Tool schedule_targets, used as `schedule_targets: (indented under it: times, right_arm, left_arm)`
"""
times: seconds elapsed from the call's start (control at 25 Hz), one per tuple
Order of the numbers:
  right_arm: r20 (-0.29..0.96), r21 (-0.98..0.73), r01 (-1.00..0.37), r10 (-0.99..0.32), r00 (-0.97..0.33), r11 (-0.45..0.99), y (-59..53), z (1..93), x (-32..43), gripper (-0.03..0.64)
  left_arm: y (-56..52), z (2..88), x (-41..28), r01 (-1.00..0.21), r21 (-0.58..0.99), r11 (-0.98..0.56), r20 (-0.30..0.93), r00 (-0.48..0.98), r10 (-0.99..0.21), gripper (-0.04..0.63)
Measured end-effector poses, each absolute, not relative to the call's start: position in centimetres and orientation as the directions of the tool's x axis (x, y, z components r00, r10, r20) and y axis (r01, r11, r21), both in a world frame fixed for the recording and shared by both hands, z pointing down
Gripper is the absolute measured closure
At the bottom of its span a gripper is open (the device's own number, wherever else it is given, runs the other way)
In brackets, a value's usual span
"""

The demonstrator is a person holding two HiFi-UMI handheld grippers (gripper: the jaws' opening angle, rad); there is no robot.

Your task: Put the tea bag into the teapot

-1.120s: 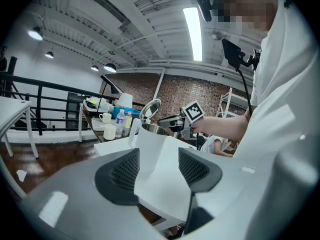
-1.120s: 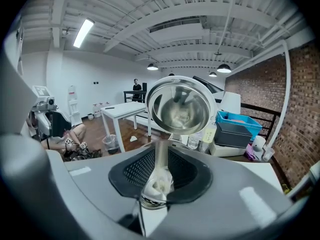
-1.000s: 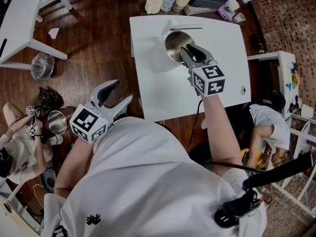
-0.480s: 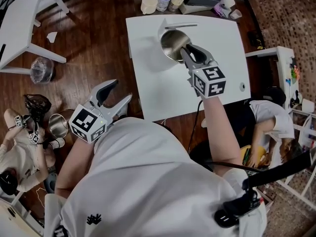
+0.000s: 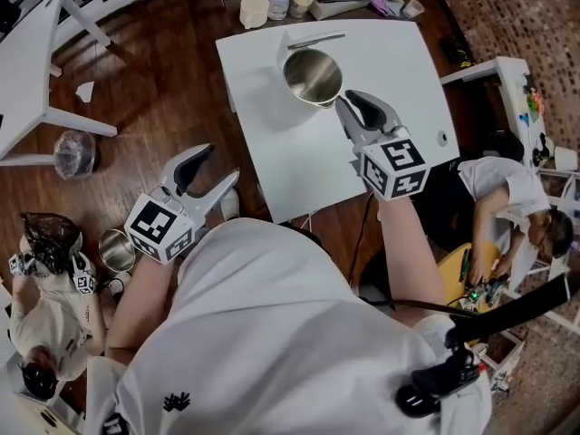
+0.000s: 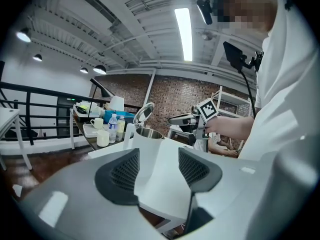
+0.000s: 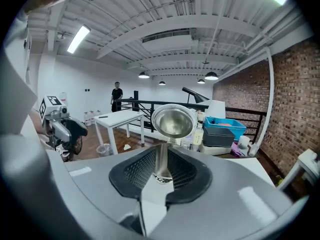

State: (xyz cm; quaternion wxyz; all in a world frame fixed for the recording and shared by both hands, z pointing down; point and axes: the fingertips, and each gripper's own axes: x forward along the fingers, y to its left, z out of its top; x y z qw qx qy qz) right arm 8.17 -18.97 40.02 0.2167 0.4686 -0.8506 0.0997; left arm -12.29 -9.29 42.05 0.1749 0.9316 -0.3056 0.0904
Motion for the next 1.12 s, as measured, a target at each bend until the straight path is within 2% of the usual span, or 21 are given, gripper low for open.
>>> schedule_targets:
  times: [0.36, 0.56, 1.12]
  right_arm:
    - [0.44, 0.013, -0.909, -0.819, -0.369, 0.416, -11.4, 38.7, 8.9, 0.545]
    - [0.43, -0.031, -0.932, -0.836, -0.34, 0.362, -7.2, 39.1, 9.2, 0.546]
    - [0.342, -0.037, -0.913, -0.853, -0.394, 0.407, 4.9, 36.6, 14.2, 0.538]
  left_arm:
    - [-8.2, 42.1, -13.3, -0.488, 0.289, -0.824, 0.225, 0.871, -0.437, 0.368]
    - [-7.1, 43.6, -13.3, -0.45, 0.29, -0.844, 0.243, 0.888, -0.39, 0.368]
    - [1.2, 39.7, -7.6, -0.499, 0.229, -0.836, 0.219, 0.863, -0.455, 0.368]
